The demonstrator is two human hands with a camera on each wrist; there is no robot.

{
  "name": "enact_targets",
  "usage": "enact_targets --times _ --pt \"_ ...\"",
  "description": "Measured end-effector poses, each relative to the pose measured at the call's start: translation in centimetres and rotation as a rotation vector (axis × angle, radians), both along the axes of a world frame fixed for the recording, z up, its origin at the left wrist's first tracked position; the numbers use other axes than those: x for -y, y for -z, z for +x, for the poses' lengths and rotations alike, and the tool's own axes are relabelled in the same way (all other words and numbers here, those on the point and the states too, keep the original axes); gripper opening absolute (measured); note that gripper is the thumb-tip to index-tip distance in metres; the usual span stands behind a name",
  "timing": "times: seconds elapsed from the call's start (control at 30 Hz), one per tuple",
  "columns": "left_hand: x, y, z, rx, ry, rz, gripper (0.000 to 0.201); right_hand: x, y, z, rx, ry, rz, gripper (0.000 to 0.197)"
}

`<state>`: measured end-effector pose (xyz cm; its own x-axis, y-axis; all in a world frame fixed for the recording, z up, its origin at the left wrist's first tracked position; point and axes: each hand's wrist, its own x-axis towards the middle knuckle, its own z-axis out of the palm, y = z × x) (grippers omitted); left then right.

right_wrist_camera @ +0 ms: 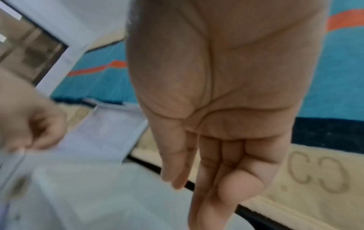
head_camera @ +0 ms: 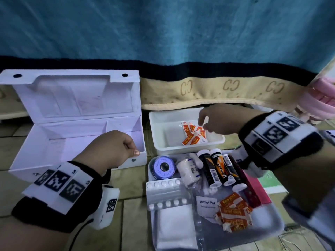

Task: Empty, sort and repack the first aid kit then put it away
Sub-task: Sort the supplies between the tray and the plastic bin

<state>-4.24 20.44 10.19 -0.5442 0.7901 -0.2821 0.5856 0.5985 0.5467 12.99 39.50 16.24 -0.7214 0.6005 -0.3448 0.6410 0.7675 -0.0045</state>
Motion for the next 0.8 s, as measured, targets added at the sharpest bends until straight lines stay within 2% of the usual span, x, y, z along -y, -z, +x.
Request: enact_targets --times 0.07,0.13,0.2,0.27,0.4,0.57,0.73,0.8 --pt "0.0 0.0 0.0 -0.004 -0.001 -0.002 0.019 -1.0 1.4 -1.6 0.125 -0.054 0.096 0.040" --pt "0.0 0.0 -0.1 -0.004 0.002 -0.007 0.018 -1.7 3.2 -2.9 0.274 -0.183 0.095 0.064" --pt "0.0 0.0 -0.1 0.004 0.004 -0.008 0.017 -2.3 4.7 -3.7 0.349 -0.326 0.105 0.078" --pt "0.0 0.1 -0.1 0.012 0.002 -0.004 0.016 -2.5 5.4 -4.2 0.336 -0.407 0.155 0.074" --pt "0.0 0.3 -0.3 0.016 -0.008 -0.003 0.012 -2.4 5.9 -4.8 0.316 -0.449 0.201 0.045" --pt "0.0 0.4 -0.4 0.025 -0.009 -0.010 0.011 -2.7 6.2 -5.0 0.321 -0.403 0.159 0.015" --pt "-0.2 0.3 -0.5 0.033 0.006 -0.026 0.013 -2.7 5.7 -4.7 0.248 -0.381 0.134 0.020" --pt "-0.2 0.3 -0.6 0.032 0.005 -0.026 0.013 -2.7 5.3 -4.3 0.206 -0.386 0.144 0.031"
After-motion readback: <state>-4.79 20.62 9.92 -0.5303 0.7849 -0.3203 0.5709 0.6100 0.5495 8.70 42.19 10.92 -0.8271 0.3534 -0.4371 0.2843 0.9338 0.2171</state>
